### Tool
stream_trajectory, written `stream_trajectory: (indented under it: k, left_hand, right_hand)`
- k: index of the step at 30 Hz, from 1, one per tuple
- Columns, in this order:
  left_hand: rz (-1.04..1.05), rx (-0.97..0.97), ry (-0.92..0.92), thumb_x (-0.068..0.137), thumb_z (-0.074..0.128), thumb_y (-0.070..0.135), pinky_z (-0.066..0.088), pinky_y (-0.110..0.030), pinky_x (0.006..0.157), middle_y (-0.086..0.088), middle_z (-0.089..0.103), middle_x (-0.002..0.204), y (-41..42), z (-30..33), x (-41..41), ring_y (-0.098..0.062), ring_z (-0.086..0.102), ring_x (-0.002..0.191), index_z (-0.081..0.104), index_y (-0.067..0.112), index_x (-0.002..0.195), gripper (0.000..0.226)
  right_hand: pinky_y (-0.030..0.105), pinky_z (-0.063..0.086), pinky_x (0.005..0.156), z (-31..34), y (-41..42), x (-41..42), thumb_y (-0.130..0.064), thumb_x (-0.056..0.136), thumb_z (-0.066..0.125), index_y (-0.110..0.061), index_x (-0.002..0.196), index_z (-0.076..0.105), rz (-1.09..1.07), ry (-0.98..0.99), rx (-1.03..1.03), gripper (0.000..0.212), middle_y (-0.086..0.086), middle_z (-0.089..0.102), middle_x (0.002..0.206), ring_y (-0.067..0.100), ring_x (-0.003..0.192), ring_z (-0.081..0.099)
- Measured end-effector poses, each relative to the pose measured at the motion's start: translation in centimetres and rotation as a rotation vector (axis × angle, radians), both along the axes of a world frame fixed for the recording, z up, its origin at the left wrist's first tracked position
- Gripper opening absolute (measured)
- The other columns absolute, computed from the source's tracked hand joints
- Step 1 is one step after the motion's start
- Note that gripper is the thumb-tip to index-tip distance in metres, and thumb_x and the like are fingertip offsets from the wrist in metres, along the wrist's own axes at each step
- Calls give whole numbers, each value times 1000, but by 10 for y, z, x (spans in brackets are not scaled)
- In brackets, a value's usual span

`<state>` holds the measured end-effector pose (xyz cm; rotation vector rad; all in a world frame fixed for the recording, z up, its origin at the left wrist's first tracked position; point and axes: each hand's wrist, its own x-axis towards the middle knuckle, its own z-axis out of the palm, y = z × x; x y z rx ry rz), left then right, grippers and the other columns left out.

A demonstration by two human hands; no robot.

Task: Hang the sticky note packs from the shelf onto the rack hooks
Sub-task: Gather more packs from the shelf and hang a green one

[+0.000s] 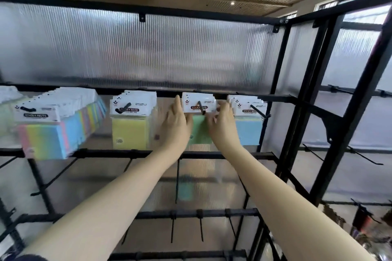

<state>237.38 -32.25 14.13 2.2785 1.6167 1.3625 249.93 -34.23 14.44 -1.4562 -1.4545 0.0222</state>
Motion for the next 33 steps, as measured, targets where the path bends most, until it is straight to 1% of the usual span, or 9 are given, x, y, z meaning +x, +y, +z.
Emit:
stream_trajectory:
  k: [3,7,9,11,15,18,23,28,33]
  left_hand:
    - [29,-17,-3,100,41,30,52,-41,78,-18,45,135,-10,-22,-4,-34,59,105,21,3,147,57]
    - [16,22,9,98,45,26,41,-27,54,-12,60,113,-22,-54,-15,-25,63,80,50,4,123,33]
    - [-13,11,27,97,45,23,42,-30,56,-7,64,102,-28,-64,-25,-23,60,77,56,7,108,22]
    - [-20,-30,62,97,44,22,46,-34,60,-4,64,100,-35,-73,-37,-23,60,81,57,9,105,20]
    - [-52,-104,138,99,40,23,34,-20,53,1,61,101,-50,-86,-73,-14,55,78,55,12,102,18]
    - [-25,-108,244,100,37,26,43,-31,61,3,62,98,-66,-88,-111,-18,58,82,55,17,101,20]
    - [16,-156,291,97,39,23,47,-34,68,0,65,101,-94,-94,-190,-23,61,86,57,18,98,19]
    - [102,-198,368,95,42,21,45,-33,68,-1,62,107,-118,-101,-289,-25,61,92,57,18,106,19]
    - [252,-200,350,93,45,20,38,-30,59,-2,63,98,-145,-111,-394,-25,62,84,57,17,100,14]
  right_hand:
    - [39,44,96,-18,-16,2,-21,99,46,-1,138,34,4,150,-112,45,14,46,138,29,118,51]
    - [33,47,74,-41,-37,1,-19,98,45,-4,111,57,-62,20,-229,23,12,66,107,27,94,61]
    - [32,46,71,-47,-46,-6,-22,97,46,-5,106,59,-85,-11,-300,23,10,67,101,29,90,61]
    - [32,44,68,-51,-53,-17,-23,96,46,-5,100,59,-119,-33,-385,23,10,65,98,29,85,59]
    - [32,46,67,-53,-64,-52,-22,94,46,-6,91,58,-72,-27,-537,20,11,64,92,29,81,59]
    - [34,49,71,-53,-76,-92,-25,93,47,-6,92,60,-29,-85,-559,23,11,65,91,32,84,61]
    - [28,42,58,-56,-96,-177,-23,92,49,-14,73,52,84,-204,-581,21,0,55,69,24,67,55]
    - [35,50,67,-58,-108,-275,-16,90,44,-8,90,58,180,-335,-578,16,9,61,84,33,78,59]
    - [37,53,67,-70,-113,-379,-20,90,48,-9,95,61,345,-447,-535,17,10,65,89,32,76,60]
